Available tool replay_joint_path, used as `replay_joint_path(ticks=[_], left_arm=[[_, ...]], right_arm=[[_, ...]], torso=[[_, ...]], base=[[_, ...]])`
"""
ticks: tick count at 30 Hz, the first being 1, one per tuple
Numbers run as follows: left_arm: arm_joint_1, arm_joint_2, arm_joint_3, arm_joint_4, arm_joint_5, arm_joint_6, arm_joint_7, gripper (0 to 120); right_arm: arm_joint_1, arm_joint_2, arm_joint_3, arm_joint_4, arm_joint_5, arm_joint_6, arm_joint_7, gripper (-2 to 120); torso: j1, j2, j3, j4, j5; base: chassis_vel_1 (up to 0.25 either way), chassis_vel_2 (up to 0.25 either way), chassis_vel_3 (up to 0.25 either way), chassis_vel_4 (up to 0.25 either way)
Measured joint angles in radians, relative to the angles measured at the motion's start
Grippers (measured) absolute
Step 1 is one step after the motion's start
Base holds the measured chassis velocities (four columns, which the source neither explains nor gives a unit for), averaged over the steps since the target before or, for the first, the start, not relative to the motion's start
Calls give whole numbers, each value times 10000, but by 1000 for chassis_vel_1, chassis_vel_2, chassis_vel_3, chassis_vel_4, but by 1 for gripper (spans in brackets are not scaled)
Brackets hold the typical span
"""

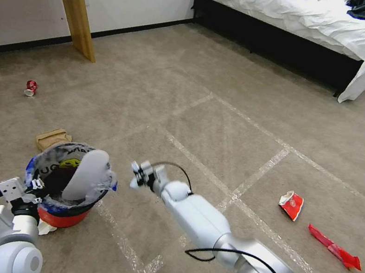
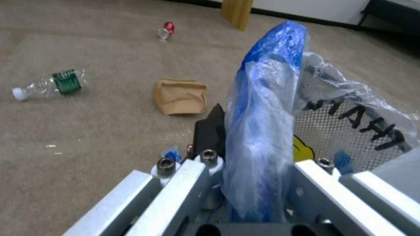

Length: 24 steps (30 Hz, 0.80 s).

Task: Pick up the trash bin and place the garbage on the floor into it.

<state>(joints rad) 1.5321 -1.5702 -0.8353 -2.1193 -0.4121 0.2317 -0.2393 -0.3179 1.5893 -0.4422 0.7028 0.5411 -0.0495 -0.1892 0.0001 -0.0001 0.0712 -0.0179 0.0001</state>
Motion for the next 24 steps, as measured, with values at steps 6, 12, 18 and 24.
replay_joint_path(ticks=[6,12,18,24], left_arm=[[-63,90,238,194,-345,2,44,4],[-179,95,372,289,-636,27,76,4],[-339,199,549,416,-916,37,183,4],[-647,383,874,829,-1006,-5,404,4]], right_arm=[[267,-569,949,976,-183,156,172,1],[237,-981,1257,1825,-5,157,221,1],[-62,-1644,1604,3259,510,-25,258,1],[-629,-2980,2277,6344,2169,-458,96,1]], torso=[[0,0,0,-7,-1],[0,0,0,-4,-1],[0,1,0,0,1],[0,1,0,-3,0]], base=[[0,0,0,0],[0,0,0,0],[0,0,0,0],[0,0,0,0]])
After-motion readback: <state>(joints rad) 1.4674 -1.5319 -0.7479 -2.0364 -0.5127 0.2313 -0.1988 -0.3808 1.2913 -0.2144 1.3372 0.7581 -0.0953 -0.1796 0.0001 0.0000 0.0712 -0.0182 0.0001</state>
